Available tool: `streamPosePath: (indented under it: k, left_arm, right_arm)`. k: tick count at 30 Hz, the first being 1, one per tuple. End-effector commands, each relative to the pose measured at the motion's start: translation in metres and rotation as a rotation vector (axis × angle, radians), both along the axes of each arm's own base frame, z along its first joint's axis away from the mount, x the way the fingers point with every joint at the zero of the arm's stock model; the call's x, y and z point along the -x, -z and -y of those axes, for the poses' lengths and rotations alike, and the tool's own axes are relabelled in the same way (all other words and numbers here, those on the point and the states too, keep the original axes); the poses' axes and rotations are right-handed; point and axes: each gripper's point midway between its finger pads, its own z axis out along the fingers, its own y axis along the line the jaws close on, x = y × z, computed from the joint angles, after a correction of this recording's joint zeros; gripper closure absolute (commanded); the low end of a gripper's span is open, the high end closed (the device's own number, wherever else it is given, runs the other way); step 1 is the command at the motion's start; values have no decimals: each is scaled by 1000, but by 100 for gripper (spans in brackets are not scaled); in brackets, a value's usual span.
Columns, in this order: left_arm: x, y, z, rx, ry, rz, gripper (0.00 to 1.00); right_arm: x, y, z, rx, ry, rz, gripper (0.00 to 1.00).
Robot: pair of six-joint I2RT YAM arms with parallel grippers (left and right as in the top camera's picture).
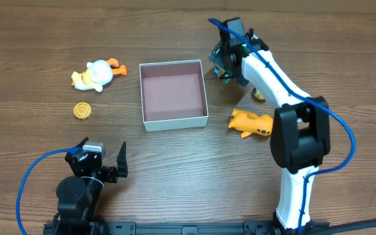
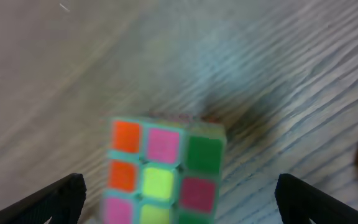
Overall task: Pack container
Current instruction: 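Lower the open right gripper over the Rubik's cube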
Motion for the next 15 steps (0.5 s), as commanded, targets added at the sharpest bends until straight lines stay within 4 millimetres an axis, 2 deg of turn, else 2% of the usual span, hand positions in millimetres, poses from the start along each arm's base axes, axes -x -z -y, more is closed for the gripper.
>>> streamPosePath:
  k: [1,8,10,13,15]
  left_arm:
    - [0,-1,-2,13,-14,7,0]
    - [0,-1,-2,13,-14,7,0]
    - [0,-1,-2,13,-14,7,0]
    - [0,-1,-2,13,-14,7,0]
    - [0,-1,-2,13,-14,7,0]
  right_arm:
    - [-6,5,-4,-14,7,5,0]
    - [-13,4,2,-16,9,27,2]
    - [-14,4,4,-11,4,26,8]
    - [-14,4,6,-11,8,27,25]
    - [-14,4,6,-12,7,27,27]
